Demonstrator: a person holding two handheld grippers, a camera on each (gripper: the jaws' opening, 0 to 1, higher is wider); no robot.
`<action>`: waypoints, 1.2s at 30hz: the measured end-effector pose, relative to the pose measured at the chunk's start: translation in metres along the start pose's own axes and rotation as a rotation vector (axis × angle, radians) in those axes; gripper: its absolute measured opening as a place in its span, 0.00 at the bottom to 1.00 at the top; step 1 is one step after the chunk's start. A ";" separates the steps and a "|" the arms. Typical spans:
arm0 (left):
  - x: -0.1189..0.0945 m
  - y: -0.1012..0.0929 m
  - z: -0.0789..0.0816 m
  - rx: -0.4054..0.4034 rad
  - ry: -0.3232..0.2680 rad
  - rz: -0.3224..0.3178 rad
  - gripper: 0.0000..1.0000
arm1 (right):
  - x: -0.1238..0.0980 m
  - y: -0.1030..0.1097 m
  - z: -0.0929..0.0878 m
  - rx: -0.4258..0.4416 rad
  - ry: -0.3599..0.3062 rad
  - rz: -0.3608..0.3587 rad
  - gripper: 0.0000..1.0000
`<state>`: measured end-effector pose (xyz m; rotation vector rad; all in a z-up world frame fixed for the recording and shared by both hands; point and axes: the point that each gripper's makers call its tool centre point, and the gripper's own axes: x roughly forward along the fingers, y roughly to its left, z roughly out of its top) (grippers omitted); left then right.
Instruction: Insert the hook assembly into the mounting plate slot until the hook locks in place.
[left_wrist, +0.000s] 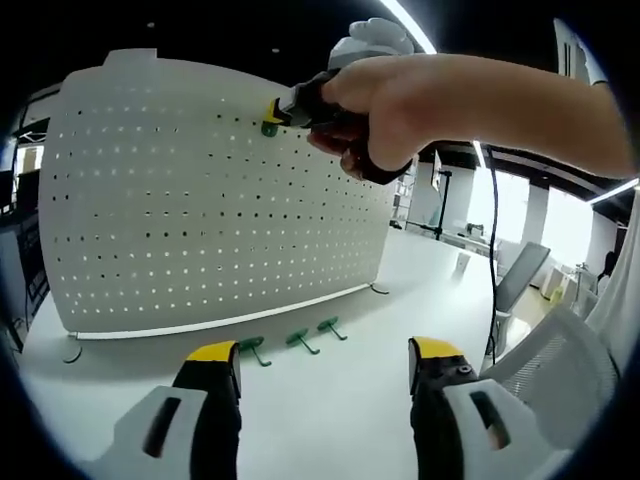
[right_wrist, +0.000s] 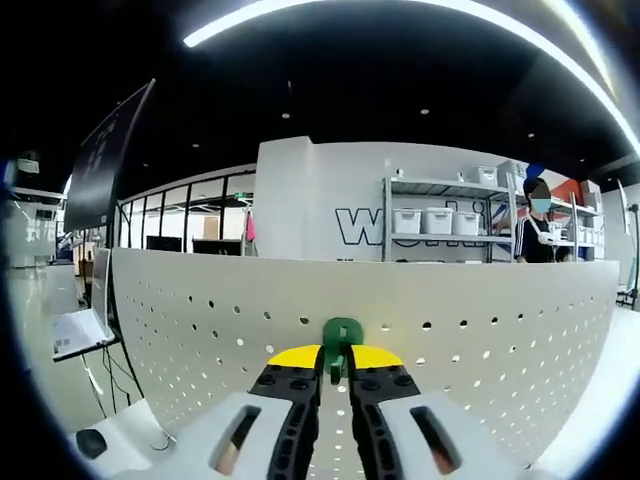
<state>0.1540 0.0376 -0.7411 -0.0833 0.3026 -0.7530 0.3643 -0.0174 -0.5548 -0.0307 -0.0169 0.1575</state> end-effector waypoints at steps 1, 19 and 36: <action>0.000 0.000 0.000 -0.001 0.000 -0.002 0.70 | 0.000 0.000 0.000 0.007 0.000 0.003 0.07; 0.000 0.001 -0.003 -0.013 0.013 -0.001 0.70 | -0.010 0.020 0.004 0.061 -0.044 0.270 0.35; 0.000 0.002 -0.006 -0.008 0.027 0.008 0.70 | -0.017 0.023 0.004 0.041 -0.066 0.381 0.46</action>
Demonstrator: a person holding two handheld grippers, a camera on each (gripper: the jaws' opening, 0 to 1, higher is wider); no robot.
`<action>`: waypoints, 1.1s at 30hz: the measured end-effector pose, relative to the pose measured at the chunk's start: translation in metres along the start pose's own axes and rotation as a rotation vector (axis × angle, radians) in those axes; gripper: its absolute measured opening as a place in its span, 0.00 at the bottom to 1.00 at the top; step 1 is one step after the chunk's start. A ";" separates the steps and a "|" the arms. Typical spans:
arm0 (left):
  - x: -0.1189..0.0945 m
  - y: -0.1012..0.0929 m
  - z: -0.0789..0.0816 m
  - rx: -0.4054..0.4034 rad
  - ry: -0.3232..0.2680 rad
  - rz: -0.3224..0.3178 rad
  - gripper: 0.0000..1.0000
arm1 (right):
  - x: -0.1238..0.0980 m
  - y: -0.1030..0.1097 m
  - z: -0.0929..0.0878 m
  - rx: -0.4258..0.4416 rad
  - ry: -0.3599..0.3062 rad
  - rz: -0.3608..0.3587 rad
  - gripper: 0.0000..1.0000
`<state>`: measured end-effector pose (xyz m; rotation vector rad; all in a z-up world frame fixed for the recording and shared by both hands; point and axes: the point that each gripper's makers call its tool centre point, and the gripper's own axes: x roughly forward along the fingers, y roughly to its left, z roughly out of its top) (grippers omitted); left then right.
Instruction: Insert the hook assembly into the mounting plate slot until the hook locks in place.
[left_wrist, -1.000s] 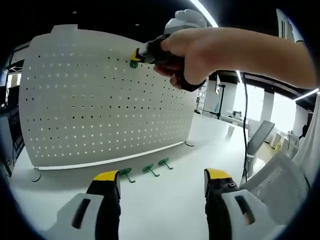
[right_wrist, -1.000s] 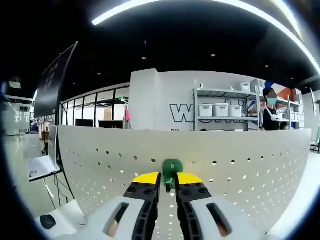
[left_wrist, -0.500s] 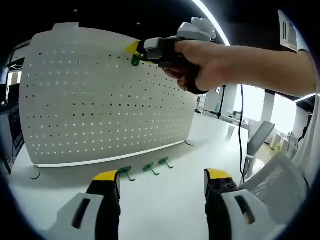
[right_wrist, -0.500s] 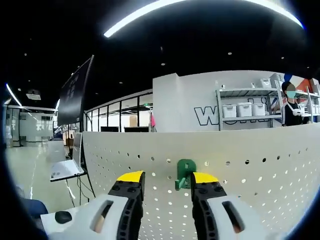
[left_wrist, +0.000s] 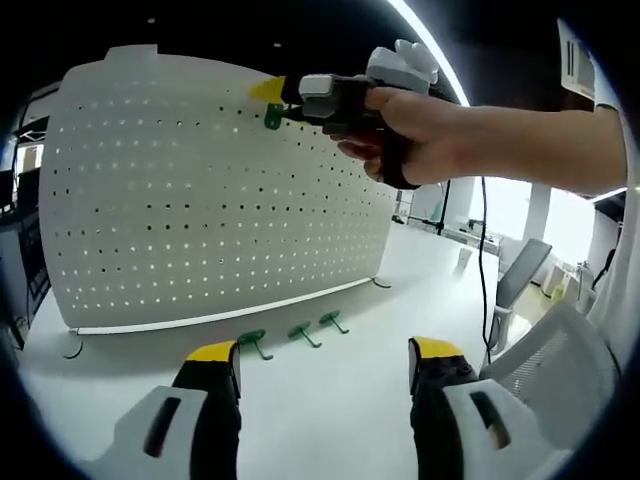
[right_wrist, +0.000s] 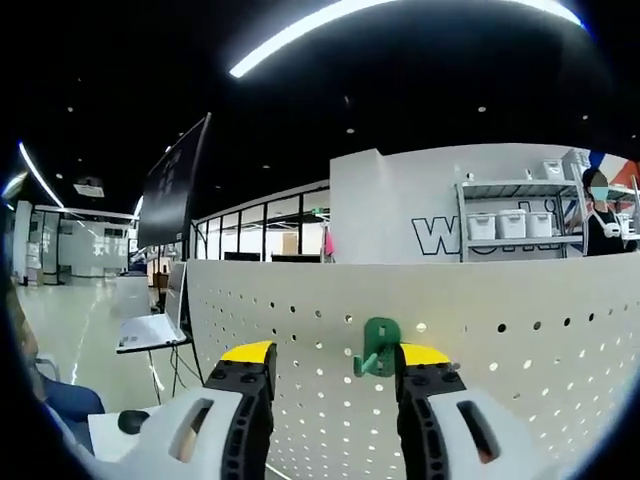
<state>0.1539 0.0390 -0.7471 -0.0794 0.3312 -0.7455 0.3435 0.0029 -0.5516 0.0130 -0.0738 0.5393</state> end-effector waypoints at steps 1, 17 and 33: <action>0.000 0.000 0.000 0.000 0.000 0.000 0.70 | -0.002 -0.001 0.000 -0.001 -0.001 -0.002 0.46; 0.001 0.001 -0.001 0.005 0.006 0.006 0.70 | -0.029 -0.002 -0.010 -0.021 -0.011 0.062 0.50; -0.002 0.005 0.006 0.015 0.002 0.010 0.71 | -0.085 -0.008 -0.039 -0.004 0.021 0.114 0.52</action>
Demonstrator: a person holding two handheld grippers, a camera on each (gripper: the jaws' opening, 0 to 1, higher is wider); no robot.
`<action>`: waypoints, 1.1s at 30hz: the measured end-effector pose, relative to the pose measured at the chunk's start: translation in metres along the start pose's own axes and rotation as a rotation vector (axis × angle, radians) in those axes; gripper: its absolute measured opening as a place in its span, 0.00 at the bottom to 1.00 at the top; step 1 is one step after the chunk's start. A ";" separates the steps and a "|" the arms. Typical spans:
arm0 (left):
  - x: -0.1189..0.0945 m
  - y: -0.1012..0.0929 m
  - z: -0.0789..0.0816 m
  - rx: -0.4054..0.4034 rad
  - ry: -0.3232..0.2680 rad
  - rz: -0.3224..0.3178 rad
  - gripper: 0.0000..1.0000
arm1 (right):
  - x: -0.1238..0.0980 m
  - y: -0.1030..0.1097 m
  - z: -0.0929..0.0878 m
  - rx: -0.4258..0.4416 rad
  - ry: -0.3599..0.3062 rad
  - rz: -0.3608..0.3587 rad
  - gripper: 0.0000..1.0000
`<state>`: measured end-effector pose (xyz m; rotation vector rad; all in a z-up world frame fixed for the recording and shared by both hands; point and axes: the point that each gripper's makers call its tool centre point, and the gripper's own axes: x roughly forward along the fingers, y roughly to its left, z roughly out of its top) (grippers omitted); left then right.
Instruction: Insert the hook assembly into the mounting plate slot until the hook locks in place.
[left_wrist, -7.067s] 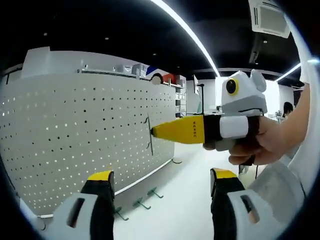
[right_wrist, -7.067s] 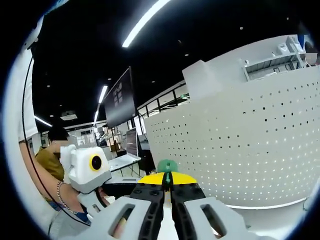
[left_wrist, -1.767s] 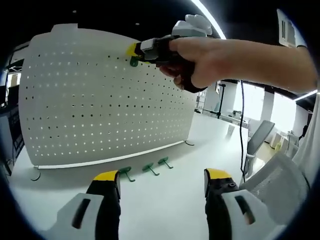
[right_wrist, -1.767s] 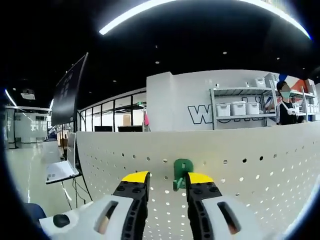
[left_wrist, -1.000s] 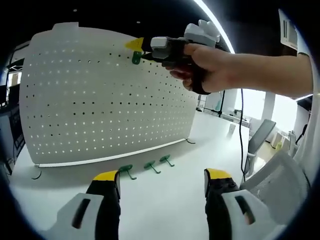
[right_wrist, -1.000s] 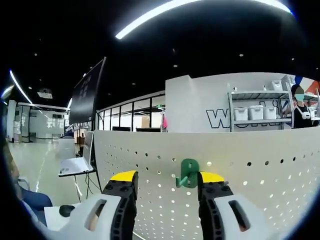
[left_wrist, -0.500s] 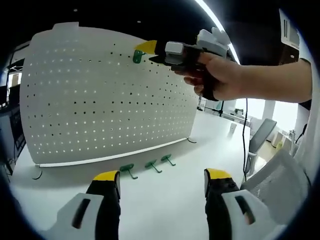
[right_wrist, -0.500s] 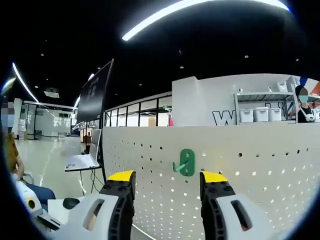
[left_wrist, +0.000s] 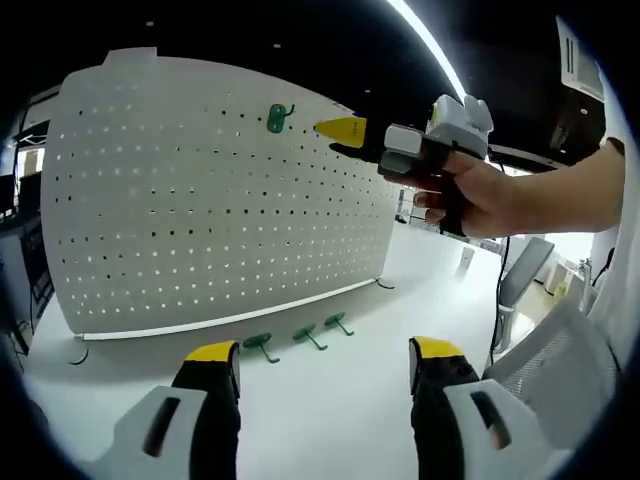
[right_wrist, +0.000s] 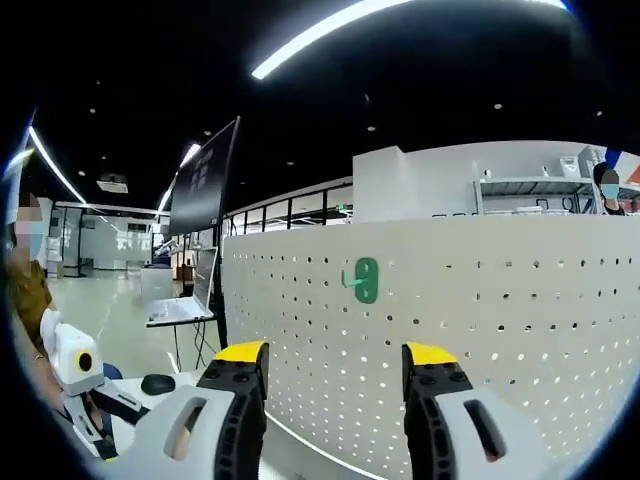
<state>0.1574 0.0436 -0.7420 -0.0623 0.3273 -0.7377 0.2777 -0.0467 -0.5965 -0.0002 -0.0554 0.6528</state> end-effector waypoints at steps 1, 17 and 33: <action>0.000 0.000 0.000 0.004 0.001 0.001 0.71 | -0.004 0.000 -0.003 0.006 0.004 -0.005 0.53; -0.002 0.000 0.001 0.018 0.006 -0.006 0.72 | -0.050 0.000 -0.046 0.034 0.090 -0.002 0.59; -0.006 0.003 0.000 0.024 0.016 -0.003 0.73 | -0.086 0.002 -0.075 0.053 0.145 0.001 0.62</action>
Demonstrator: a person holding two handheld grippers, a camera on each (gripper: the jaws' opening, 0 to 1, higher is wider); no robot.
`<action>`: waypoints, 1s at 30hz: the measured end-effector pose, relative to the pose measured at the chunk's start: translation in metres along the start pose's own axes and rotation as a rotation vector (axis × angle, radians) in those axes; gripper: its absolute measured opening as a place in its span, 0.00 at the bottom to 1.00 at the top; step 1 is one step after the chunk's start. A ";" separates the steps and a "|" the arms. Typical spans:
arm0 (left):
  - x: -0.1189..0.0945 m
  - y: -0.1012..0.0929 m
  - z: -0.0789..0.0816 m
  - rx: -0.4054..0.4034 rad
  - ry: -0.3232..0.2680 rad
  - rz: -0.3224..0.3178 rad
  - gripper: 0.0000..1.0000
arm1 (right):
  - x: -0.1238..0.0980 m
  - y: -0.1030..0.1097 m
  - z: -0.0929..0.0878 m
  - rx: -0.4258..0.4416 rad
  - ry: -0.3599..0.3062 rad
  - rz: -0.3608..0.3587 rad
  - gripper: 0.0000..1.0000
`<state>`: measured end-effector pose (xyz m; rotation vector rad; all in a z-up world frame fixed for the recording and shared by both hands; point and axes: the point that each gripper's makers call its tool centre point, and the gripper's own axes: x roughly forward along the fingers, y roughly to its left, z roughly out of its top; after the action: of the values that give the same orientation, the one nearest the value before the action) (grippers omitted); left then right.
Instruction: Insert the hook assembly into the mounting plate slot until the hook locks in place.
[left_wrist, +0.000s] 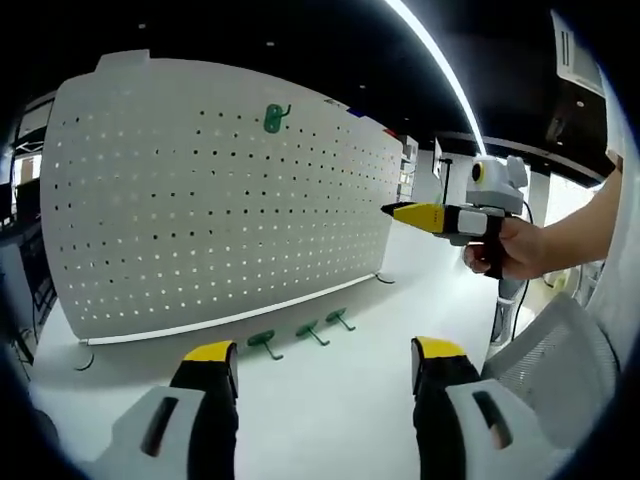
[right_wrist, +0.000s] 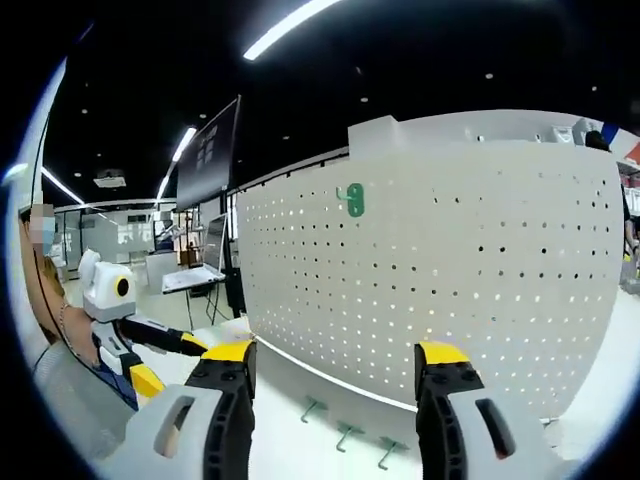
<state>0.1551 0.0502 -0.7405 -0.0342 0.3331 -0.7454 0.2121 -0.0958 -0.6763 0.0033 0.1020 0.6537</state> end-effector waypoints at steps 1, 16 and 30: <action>0.000 0.000 0.000 -0.001 0.000 0.000 0.73 | -0.002 0.000 -0.002 0.003 0.004 -0.001 0.62; -0.003 0.008 -0.002 0.013 0.016 -0.001 0.73 | -0.031 0.000 -0.039 0.022 0.097 -0.002 0.62; -0.006 0.007 -0.007 0.025 0.041 -0.026 0.74 | -0.055 -0.004 -0.071 0.017 0.210 -0.020 0.62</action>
<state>0.1538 0.0598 -0.7462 0.0004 0.3629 -0.7763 0.1640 -0.1342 -0.7422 -0.0503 0.3091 0.6315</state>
